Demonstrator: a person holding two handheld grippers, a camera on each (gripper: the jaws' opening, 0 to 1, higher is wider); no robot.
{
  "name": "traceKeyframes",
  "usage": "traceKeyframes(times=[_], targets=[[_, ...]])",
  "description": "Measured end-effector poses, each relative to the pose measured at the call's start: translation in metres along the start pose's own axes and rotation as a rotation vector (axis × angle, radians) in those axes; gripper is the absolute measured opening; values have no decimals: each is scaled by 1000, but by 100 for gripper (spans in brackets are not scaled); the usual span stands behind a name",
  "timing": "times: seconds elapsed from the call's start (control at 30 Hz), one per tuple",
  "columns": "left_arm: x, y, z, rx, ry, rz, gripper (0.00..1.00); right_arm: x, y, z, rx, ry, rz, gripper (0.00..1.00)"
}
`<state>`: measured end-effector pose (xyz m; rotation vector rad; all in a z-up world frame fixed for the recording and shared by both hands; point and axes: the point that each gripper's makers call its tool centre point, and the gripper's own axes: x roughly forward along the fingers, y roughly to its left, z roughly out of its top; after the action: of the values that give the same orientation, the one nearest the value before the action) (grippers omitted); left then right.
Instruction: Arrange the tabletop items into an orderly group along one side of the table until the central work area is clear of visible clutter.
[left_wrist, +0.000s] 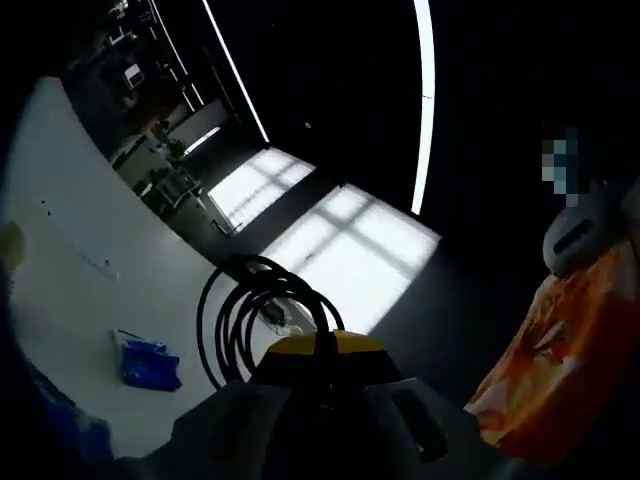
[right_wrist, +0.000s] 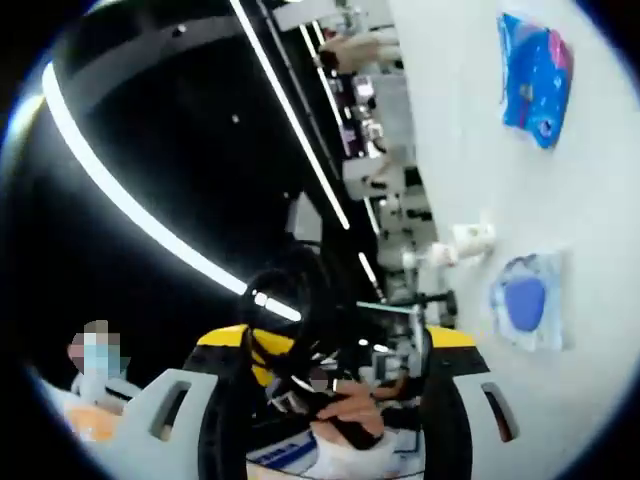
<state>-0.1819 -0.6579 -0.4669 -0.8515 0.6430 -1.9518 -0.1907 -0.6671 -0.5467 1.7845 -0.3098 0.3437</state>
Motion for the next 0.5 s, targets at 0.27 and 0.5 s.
traceKeyframes(times=[0.27,0.5], targets=[[7,-5,-9,-6,2,-36,0,-2,23,10,-3,8,96,16],[-10,30,-24,-26,40,134,2,-21,12,32,-218,-36,-97,5]])
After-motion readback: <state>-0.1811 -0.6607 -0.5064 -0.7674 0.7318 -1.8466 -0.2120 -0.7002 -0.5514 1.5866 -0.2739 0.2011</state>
